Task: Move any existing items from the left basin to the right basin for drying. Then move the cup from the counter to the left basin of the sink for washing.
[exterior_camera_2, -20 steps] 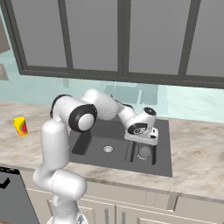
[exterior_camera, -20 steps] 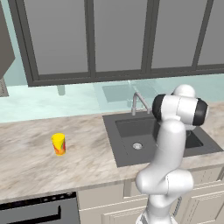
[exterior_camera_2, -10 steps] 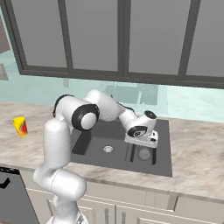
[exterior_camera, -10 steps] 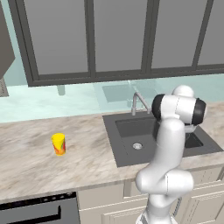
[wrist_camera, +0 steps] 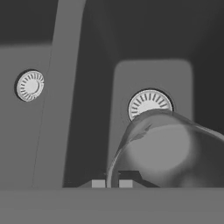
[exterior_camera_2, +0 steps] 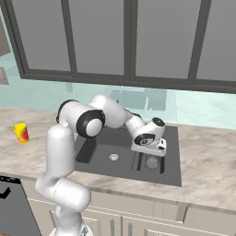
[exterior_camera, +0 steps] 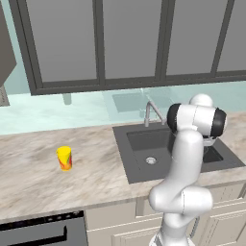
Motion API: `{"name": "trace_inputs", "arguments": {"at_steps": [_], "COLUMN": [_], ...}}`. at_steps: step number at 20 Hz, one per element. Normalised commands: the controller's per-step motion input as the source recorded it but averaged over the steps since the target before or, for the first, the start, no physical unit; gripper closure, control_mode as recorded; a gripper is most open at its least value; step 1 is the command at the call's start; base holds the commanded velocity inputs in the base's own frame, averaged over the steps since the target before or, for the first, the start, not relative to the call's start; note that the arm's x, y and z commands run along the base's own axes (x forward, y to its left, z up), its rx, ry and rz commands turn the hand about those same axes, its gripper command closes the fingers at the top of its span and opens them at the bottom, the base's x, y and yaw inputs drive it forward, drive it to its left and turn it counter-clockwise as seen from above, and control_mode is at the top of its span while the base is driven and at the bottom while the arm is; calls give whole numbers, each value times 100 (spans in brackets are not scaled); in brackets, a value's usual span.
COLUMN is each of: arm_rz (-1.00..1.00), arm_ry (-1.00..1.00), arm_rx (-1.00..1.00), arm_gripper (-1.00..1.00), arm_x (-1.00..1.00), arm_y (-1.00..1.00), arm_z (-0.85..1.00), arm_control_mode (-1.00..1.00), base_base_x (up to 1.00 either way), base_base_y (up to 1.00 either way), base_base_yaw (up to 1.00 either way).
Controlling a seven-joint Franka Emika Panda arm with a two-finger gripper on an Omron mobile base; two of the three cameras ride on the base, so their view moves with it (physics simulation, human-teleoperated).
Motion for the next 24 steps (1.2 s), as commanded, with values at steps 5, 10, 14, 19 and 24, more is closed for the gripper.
{"name": "trace_inputs", "arguments": {"at_steps": [5, 10, 14, 19, 24], "arm_rz": [1, 1, 1, 1, 3], "arm_ry": [0, 1, 1, 2, 0], "arm_rx": [1, 0, 0, 0, 5], "arm_gripper": [100, 100, 100, -100, -100], "arm_x": [1, 4, 5, 3, 1], "arm_y": [-1, 0, 0, 0, -5], "arm_z": [-14, -21, -23, -21, -7], "arm_control_mode": [-100, -100, -100, -100, -100], "base_base_x": [0, 0, 0, 0, 0], "base_base_y": [0, 0, 0, 0, 0], "base_base_yaw": [0, 0, 0, 0, 0]}}
